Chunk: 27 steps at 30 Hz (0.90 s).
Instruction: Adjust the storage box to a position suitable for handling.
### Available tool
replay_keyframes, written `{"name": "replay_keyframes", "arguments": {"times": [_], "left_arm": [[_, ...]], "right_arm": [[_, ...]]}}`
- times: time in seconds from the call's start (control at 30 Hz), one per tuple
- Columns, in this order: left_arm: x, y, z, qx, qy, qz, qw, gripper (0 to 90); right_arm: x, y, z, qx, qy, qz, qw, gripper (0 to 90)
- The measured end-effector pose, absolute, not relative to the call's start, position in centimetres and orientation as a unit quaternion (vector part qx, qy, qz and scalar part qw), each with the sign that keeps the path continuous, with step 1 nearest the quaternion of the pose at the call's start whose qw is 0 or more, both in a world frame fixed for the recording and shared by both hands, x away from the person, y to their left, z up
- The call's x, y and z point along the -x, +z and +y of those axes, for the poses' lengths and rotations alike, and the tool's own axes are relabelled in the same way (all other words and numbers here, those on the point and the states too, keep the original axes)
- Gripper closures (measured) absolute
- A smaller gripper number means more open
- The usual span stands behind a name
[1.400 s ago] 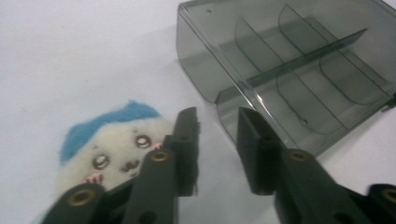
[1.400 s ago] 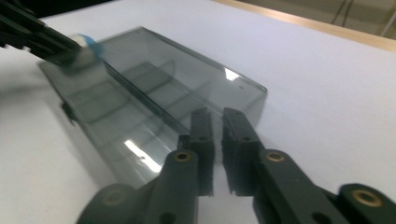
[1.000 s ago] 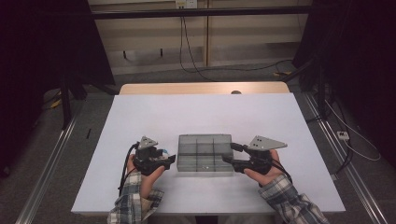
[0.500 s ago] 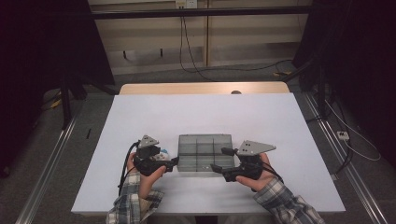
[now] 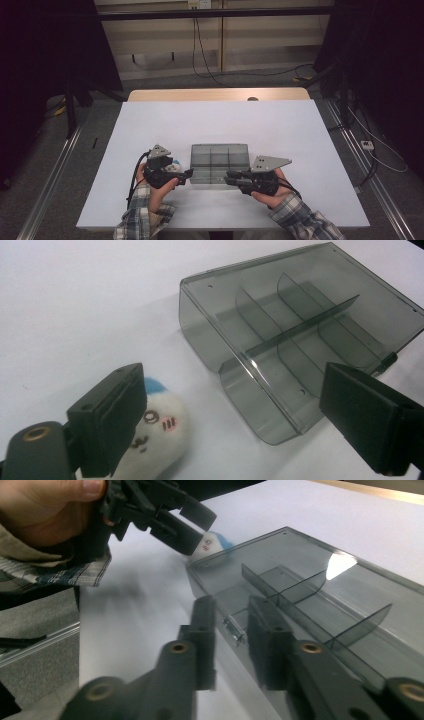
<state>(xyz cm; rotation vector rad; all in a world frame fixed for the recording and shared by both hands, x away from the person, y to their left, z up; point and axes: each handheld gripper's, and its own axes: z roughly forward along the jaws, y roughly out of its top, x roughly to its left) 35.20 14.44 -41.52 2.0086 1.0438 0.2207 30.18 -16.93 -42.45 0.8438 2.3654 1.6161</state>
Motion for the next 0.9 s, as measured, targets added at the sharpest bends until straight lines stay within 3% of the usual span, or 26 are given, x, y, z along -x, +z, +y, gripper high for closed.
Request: {"name": "replay_keyframes", "arguments": {"times": [0.13, 0.27, 0.6, 0.8, 0.9], "left_arm": [[-35.2, -41.5, 14.4, -0.802, 0.089, 0.415, 0.42, 14.4], [-35.2, -41.5, 14.4, -0.801, 0.086, 0.416, 0.422, 15.6], [-35.2, -41.4, 14.4, -0.802, 0.083, 0.41, 0.426, 25.5], [-35.1, -41.4, 14.3, -0.806, 0.082, 0.404, 0.424, 37.1], [-35.0, -41.3, 14.3, -0.806, 0.081, 0.4, 0.428, 52.6]], "right_arm": [[-30.0, -42.6, -16.9, -0.272, 0.538, 0.795, 0.069, 86.8], [-29.8, -43.0, -16.8, -0.266, 0.527, 0.805, 0.06, 89.9], [-29.7, -44.2, -16.3, -0.264, 0.488, 0.831, 0.045, 90.0], [-30.1, -44.5, -16.3, -0.274, 0.479, 0.832, 0.048, 90.0], [-30.4, -44.8, -16.1, -0.275, 0.473, 0.835, 0.049, 90.0]]}}
